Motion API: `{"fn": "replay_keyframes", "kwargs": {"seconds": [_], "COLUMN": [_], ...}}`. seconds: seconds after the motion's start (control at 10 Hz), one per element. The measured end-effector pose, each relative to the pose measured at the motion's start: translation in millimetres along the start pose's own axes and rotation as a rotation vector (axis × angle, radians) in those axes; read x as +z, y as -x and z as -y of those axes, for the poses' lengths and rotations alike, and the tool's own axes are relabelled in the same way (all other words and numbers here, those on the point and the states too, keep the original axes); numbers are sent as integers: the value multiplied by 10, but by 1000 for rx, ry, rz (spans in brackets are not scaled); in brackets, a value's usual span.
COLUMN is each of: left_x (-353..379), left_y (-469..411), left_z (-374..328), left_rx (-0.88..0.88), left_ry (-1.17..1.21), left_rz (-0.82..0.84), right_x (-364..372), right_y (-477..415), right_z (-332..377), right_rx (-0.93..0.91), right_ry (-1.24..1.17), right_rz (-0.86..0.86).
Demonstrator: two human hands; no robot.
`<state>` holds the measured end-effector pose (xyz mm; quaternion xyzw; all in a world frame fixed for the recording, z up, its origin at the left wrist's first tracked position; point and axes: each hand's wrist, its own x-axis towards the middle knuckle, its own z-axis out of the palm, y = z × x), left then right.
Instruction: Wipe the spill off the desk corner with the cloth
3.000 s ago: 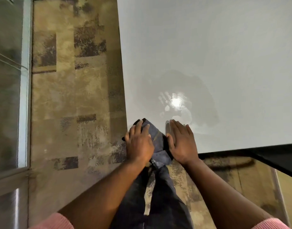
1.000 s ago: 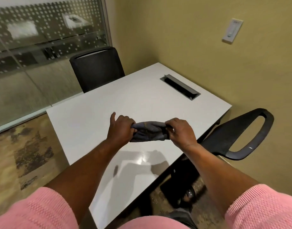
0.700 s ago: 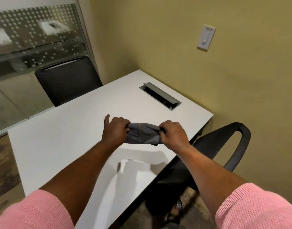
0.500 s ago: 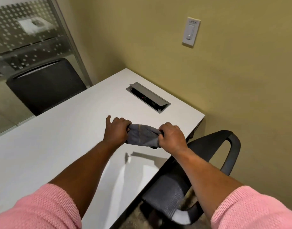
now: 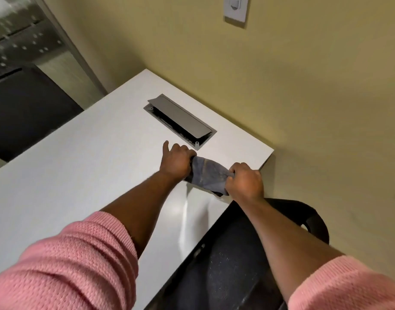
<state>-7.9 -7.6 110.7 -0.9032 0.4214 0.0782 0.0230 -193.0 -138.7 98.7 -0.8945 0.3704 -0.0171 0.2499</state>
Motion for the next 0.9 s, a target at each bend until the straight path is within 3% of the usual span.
{"fn": "replay_keyframes", "kwargs": {"seconds": [0.3, 0.5, 0.7, 0.9], "left_x": [480, 741, 980, 934], "left_y": [-819, -1023, -892, -573], "left_z": [-415, -568, -613, -464], "left_rx": [8, 32, 56, 39], "left_ry": [-8, 52, 74, 69], "left_rz": [88, 82, 151, 133], "right_x": [282, 447, 604, 587], "right_y": [-622, -805, -845, -751], "right_z": [-378, -478, -501, -350], "right_rx": [165, 82, 24, -29], "right_ry": [123, 266, 292, 292], "right_rz": [108, 133, 321, 289]}}
